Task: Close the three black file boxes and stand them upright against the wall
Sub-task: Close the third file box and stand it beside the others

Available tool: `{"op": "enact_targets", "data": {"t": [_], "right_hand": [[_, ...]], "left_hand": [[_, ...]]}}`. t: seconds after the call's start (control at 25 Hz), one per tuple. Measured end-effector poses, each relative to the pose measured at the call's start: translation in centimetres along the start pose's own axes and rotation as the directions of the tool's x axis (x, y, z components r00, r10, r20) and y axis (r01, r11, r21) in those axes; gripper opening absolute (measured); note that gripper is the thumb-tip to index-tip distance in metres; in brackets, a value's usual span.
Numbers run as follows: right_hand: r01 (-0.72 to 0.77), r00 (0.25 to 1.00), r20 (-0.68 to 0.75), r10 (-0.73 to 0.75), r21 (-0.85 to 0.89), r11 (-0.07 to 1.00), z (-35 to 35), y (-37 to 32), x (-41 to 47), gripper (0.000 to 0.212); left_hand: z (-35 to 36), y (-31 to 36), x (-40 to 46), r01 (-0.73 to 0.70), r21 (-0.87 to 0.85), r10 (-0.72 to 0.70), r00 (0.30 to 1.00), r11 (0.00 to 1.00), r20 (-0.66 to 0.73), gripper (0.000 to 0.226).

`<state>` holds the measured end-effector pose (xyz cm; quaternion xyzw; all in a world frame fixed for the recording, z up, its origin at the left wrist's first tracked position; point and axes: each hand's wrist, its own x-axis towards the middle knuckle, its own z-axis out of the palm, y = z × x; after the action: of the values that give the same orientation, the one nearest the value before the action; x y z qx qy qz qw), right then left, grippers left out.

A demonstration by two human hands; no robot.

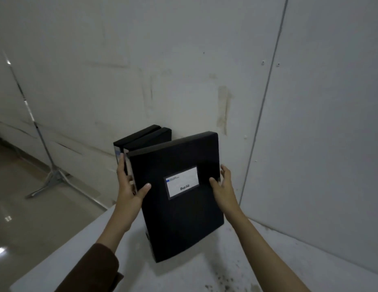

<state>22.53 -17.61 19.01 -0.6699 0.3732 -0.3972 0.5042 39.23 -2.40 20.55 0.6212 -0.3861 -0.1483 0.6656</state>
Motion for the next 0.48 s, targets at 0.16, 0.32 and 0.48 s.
{"op": "enact_targets", "data": {"t": [0.16, 0.32, 0.48], "right_hand": [[0.247, 0.965, 0.137, -0.225, -0.176, 0.953, 6.9, -2.3, 2.1, 0.08], [0.416, 0.882, 0.356, -0.31, -0.275, 0.867, 12.5, -2.4, 3.8, 0.085], [0.469, 0.828, 0.488, -0.276, -0.333, 0.818, 16.2, -1.1, 5.5, 0.069]], "left_hand": [[-0.8, -4.8, 2.6, 0.072, 0.002, -0.072, 0.991, 0.997, -0.116, 0.072], [-1.4, -8.7, 4.6, 0.119, 0.058, -0.106, 0.975, 0.991, -0.193, 0.057], [-1.6, -11.0, 6.3, 0.107, 0.098, -0.083, 0.972, 0.989, -0.221, 0.053]]}}
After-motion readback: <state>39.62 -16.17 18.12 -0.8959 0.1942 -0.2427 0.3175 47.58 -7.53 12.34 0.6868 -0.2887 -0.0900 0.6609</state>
